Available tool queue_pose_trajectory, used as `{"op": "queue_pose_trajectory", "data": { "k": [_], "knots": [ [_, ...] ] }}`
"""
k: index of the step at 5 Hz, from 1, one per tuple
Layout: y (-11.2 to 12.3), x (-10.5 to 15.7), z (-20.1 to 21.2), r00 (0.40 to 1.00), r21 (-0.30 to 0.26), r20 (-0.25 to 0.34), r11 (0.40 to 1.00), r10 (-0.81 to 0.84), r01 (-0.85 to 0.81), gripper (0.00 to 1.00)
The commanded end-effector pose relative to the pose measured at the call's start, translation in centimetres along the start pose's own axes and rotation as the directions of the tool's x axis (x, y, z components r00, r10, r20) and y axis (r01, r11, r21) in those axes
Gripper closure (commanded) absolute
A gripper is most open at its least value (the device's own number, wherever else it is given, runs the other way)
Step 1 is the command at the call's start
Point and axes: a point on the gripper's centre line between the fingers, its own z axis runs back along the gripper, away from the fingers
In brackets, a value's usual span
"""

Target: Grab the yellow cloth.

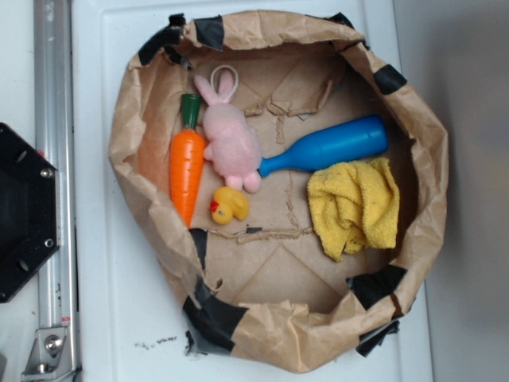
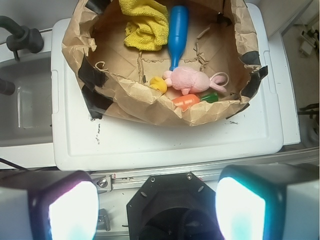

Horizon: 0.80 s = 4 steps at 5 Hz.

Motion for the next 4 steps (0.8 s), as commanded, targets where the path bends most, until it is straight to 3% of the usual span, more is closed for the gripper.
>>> {"op": "queue_pose_trajectory", "data": {
  "k": [1, 2, 3, 4],
  "knots": [
    [0.0, 0.0, 0.0, 1.0, 0.0, 0.0, 1.0, 0.0, 0.0, 0.0],
    [-0.1, 3.9, -2.2, 0.993, -0.02, 0.118, 1.0, 0.01, -0.008, 0.0],
    [-1.5, 8.5, -5.5, 0.98, 0.018, 0.156, 0.992, -0.125, 0.124, 0.0],
    [-3.4, 12.6, -10.4, 0.948, 0.045, 0.13, 0.957, -0.291, 0.288, 0.0]
  ]
}}
